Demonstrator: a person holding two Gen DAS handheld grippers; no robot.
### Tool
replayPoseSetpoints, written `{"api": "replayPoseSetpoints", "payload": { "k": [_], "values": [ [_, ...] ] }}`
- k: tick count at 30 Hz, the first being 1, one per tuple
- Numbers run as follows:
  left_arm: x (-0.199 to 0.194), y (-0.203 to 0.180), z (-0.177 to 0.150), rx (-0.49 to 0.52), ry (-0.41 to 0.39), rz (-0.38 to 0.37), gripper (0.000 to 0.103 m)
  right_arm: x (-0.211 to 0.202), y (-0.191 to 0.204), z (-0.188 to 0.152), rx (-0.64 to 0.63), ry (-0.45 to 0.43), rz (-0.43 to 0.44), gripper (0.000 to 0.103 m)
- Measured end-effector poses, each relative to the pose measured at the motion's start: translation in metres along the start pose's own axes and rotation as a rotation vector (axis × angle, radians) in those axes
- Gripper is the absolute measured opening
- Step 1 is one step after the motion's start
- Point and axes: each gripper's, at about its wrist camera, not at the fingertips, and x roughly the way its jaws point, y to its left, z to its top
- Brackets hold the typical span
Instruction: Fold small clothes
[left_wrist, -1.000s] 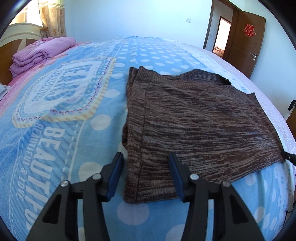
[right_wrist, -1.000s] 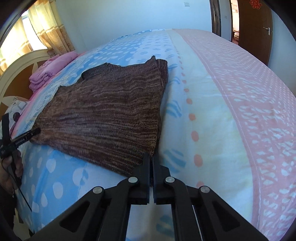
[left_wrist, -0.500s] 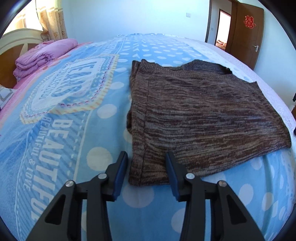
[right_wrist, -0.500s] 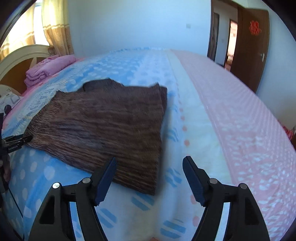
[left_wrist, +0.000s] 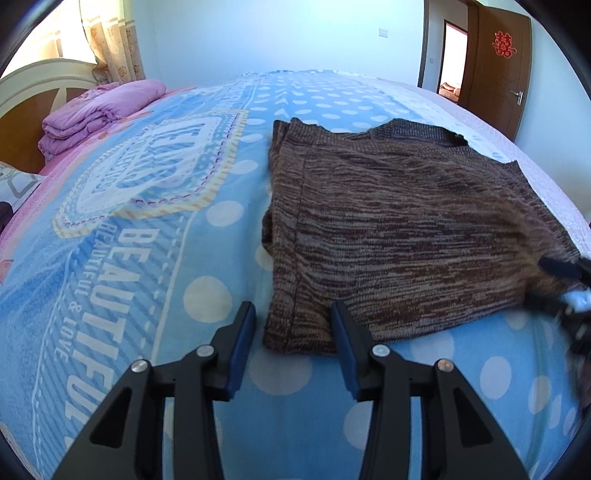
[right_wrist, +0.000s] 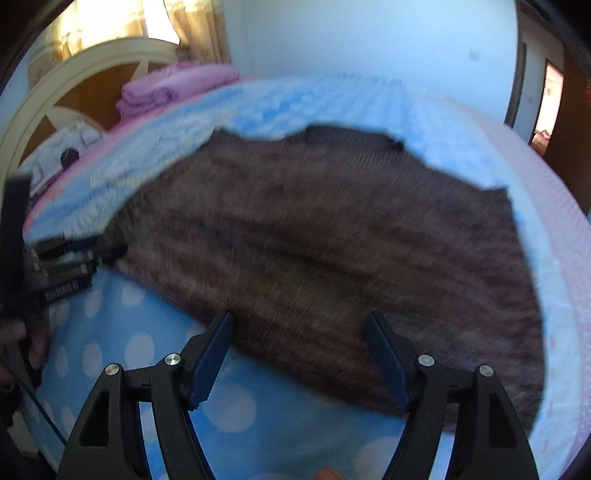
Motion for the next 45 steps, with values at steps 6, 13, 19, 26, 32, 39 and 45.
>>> {"api": "replayPoseSetpoints", "payload": {
  "k": [6,13,19,26,32,39,45],
  "values": [
    [-0.001,0.001,0.000,-0.006,-0.012,-0.015,0.047,-0.014,0.018,-0.002,-0.087,-0.047,-0.039,0.074],
    [-0.002,0.002,-0.001,-0.012,-0.015,-0.022,0.047,-0.009,0.055,0.037,-0.107,-0.105,0.072,0.074],
    [-0.006,0.008,-0.003,-0.032,-0.022,-0.052,0.050,0.026,0.086,0.016,-0.185,-0.012,0.034,0.074],
    [-0.036,0.041,-0.003,-0.077,-0.120,-0.039,0.075,0.003,0.108,0.017,-0.262,-0.107,0.002,0.066],
    [-0.045,0.082,0.014,-0.104,-0.165,0.023,0.088,0.015,0.147,0.026,-0.348,-0.124,-0.012,0.066],
    [-0.019,0.113,0.045,-0.159,-0.108,-0.141,0.088,0.034,0.192,0.033,-0.448,-0.121,-0.051,0.066],
    [0.017,0.119,0.077,-0.244,-0.038,-0.346,0.089,0.047,0.204,0.039,-0.469,-0.124,-0.067,0.064]
  ]
}}
